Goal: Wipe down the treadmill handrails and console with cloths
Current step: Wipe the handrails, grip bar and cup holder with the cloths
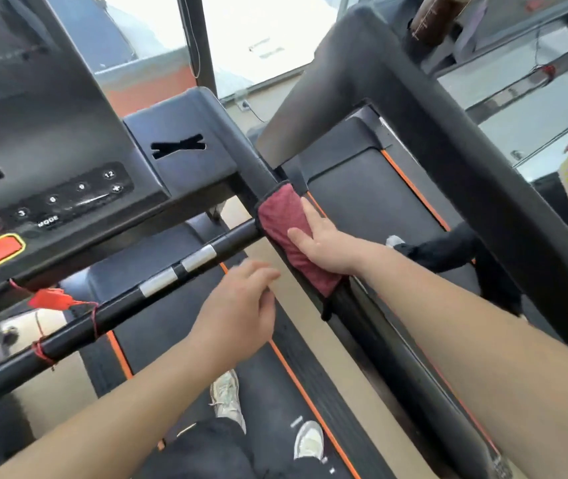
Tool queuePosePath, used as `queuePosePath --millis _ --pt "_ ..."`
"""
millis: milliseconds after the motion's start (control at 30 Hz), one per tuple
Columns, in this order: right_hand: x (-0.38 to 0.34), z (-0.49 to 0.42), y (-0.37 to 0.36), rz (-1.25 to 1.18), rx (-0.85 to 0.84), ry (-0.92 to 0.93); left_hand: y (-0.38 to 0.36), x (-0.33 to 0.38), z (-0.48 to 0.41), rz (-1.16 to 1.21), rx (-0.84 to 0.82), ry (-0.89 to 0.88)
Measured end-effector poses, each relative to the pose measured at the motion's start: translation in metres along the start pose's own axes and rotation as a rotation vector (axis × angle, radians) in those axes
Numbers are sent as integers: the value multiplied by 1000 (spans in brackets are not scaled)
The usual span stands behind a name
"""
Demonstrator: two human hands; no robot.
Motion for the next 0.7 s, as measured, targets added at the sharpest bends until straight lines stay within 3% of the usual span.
queuePosePath --millis 67,100,167,233,267,300,367,500,533,600,700 --pt "1 27 -10 92 36 35 7 42 -14 -3 151 -120" --pt "-5 43 -12 42 83 104 0 63 -25 -8 151 -158" --pt "2 75 -5 -355 194 227 -34 94 -52 -19 -7 -162" --pt "29 112 5 -924 244 152 -77 102 -72 -156 -208 -143" --pt "54 128 10 -1056 306 74 -92 103 -76 -307 -238 -170" --pt "79 147 17 -1070 383 8 -101 100 -79 -465 -230 -212" --pt "128 183 23 -852 496 -90 -106 93 -84 -634 -189 -245" --pt "181 253 2 -693 474 -225 -105 90 -80 -688 -124 -76" --pt "189 266 -5 -670 467 -250 -111 99 -66 -700 -108 -101" --pt "195 284 -20 -610 434 -267 -127 123 -25 -637 -85 -312" --pt "191 301 -43 -548 367 -295 -130 128 -5 -593 -251 -545"
Point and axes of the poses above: each hand's wrist, its own z-axis away from the middle knuckle, its own y-axis out of the back of the hand, x = y × z, the point moved 10 cm from there along -z, towards the middle knuckle, and after that the axes turned 7 degrees about y, right-handed, at the moved point
